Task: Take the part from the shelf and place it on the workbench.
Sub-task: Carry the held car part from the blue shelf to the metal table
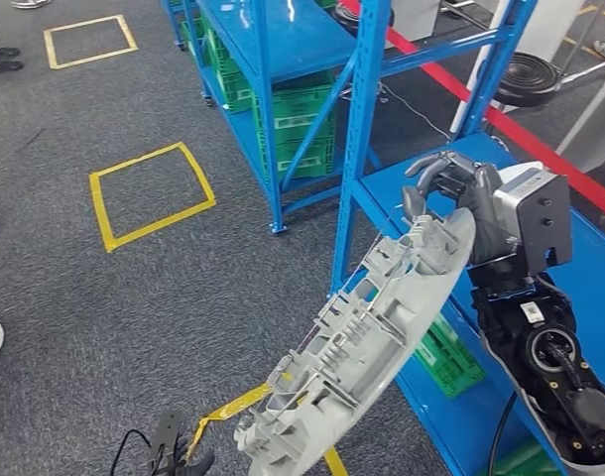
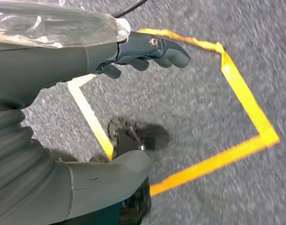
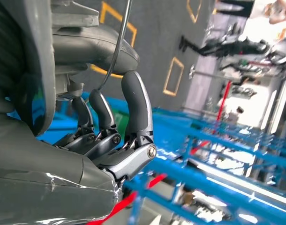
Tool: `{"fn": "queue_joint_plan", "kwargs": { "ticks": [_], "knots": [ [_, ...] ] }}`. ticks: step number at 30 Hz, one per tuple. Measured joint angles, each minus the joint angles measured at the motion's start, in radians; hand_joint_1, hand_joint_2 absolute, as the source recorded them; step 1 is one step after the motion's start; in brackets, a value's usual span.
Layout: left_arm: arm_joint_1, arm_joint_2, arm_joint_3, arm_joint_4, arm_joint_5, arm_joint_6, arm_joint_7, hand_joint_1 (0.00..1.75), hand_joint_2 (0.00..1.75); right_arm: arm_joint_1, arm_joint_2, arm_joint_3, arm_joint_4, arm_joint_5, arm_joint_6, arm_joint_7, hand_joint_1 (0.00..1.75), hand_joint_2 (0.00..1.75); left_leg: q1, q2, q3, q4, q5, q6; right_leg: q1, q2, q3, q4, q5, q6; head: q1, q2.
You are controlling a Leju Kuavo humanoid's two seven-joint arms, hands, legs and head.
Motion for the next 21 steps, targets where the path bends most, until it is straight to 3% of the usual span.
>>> {"fn": "queue_joint_plan", "kwargs": {
  "ticks": [2, 3, 4, 5, 6, 8, 10, 12, 13, 14, 16, 18, 19, 20, 21],
  "knots": [
    [-0.002, 0.000, 0.000, 0.000, 0.000, -0.001, 0.000, 0.00, 1.75, 0.007, -0.002, -0.001, -0.002, 0.000, -0.001, 0.002, 1.75, 1.75, -0.003, -0.024, 0.003, 0.000, -0.001, 0.008, 0.001, 0.038, -0.074, 0.148, -0.060, -0.001, 0.006, 0.000],
    [-0.002, 0.000, 0.000, 0.000, 0.000, -0.001, 0.000, 0.00, 1.75, 0.011, -0.002, -0.001, -0.002, 0.000, -0.002, 0.003, 1.75, 1.75, -0.004, -0.039, 0.004, 0.001, -0.002, 0.009, 0.002, 0.045, -0.105, 0.202, -0.072, -0.001, 0.008, 0.000],
    [-0.001, 0.000, 0.000, 0.000, 0.000, -0.002, 0.000, 0.00, 1.75, 0.015, -0.003, -0.002, -0.002, 0.000, -0.002, 0.004, 1.75, 1.75, -0.005, -0.055, 0.005, 0.002, -0.003, 0.010, 0.003, 0.048, -0.120, 0.217, -0.063, -0.003, 0.009, 0.000],
    [-0.001, 0.000, 0.000, 0.000, 0.000, -0.002, 0.000, 0.00, 1.75, 0.018, -0.003, -0.002, -0.002, 0.000, -0.002, 0.005, 1.75, 1.75, -0.006, -0.071, 0.007, 0.003, -0.004, 0.009, 0.003, 0.051, -0.117, 0.192, -0.034, -0.006, 0.010, 0.000],
    [0.000, 0.000, 0.000, 0.000, 0.000, -0.002, 0.000, 0.00, 1.75, 0.019, -0.003, -0.002, -0.003, 0.001, -0.002, 0.006, 1.75, 1.75, -0.007, -0.087, 0.009, 0.005, -0.005, 0.009, 0.004, 0.060, -0.095, 0.129, 0.010, -0.010, 0.011, 0.000],
    [-0.001, -0.001, 0.000, 0.000, 0.000, -0.003, 0.000, 0.00, 1.75, 0.018, -0.004, -0.005, -0.005, 0.001, -0.003, 0.006, 1.75, 1.75, -0.006, -0.115, 0.009, 0.010, -0.007, 0.004, 0.002, 0.109, -0.040, -0.013, 0.080, -0.020, 0.012, 0.000],
    [-0.002, -0.002, 0.000, 0.000, 0.000, -0.004, 0.000, 0.00, 1.75, 0.018, -0.004, -0.007, -0.007, 0.002, -0.003, 0.008, 1.75, 1.75, -0.002, -0.138, 0.002, 0.013, -0.007, -0.005, 0.002, 0.142, -0.014, -0.078, 0.096, -0.025, 0.013, 0.000],
    [0.002, -0.001, 0.000, 0.000, 0.000, -0.006, 0.000, 0.00, 1.75, 0.016, -0.005, -0.008, -0.011, 0.004, -0.004, 0.010, 1.75, 1.75, 0.001, -0.159, -0.003, 0.009, -0.003, -0.017, 0.003, 0.123, -0.003, -0.090, 0.096, -0.029, 0.016, 0.000],
    [0.005, 0.000, 0.000, 0.000, 0.000, -0.007, 0.000, 0.00, 1.75, 0.016, -0.004, -0.008, -0.012, 0.005, -0.003, 0.011, 1.75, 1.75, 0.001, -0.150, -0.006, 0.015, -0.005, -0.022, 0.001, 0.110, 0.006, -0.099, 0.100, -0.034, 0.017, 0.000],
    [0.006, 0.000, 0.000, 0.000, 0.001, -0.008, 0.000, 0.00, 1.75, 0.015, -0.004, -0.008, -0.013, 0.006, -0.002, 0.012, 1.75, 1.75, 0.000, -0.123, -0.017, 0.037, -0.018, -0.026, -0.002, 0.095, 0.016, -0.108, 0.104, -0.039, 0.015, 0.000],
    [0.005, 0.000, 0.000, 0.000, 0.001, -0.008, 0.000, 0.00, 1.75, 0.014, -0.004, -0.008, -0.014, 0.007, 0.000, 0.013, 1.75, 1.75, 0.001, -0.046, -0.072, 0.144, -0.071, -0.038, -0.002, 0.065, 0.026, -0.119, 0.109, -0.044, 0.008, 0.000],
    [0.002, -0.001, 0.000, 0.000, 0.002, -0.008, 0.000, 0.00, 1.75, 0.014, -0.004, -0.008, -0.014, 0.007, 0.002, 0.013, 1.75, 1.75, 0.008, -0.011, -0.143, 0.271, -0.119, -0.053, 0.000, 0.033, 0.026, -0.119, 0.106, -0.046, 0.005, 0.000],
    [0.003, -0.001, 0.000, 0.000, 0.002, -0.008, 0.000, 0.00, 1.75, 0.015, -0.004, -0.008, -0.014, 0.007, 0.003, 0.012, 1.75, 1.75, 0.011, -0.007, -0.160, 0.298, -0.121, -0.059, 0.000, 0.017, 0.027, -0.119, 0.104, -0.046, 0.004, 0.000],
    [0.004, -0.001, 0.000, 0.000, 0.003, -0.008, 0.000, 0.00, 1.75, 0.015, -0.004, -0.008, -0.013, 0.006, 0.004, 0.010, 1.75, 1.75, 0.013, -0.003, -0.155, 0.283, -0.104, -0.062, 0.000, 0.002, 0.028, -0.119, 0.101, -0.044, 0.004, 0.000],
    [0.004, 0.000, 0.000, 0.000, 0.003, -0.008, 0.000, 0.00, 1.75, 0.015, -0.004, -0.008, -0.013, 0.006, 0.005, 0.009, 1.75, 1.75, 0.014, 0.003, -0.128, 0.228, -0.073, -0.064, 0.000, -0.012, 0.031, -0.119, 0.098, -0.041, 0.003, 0.000]
  ]
}}
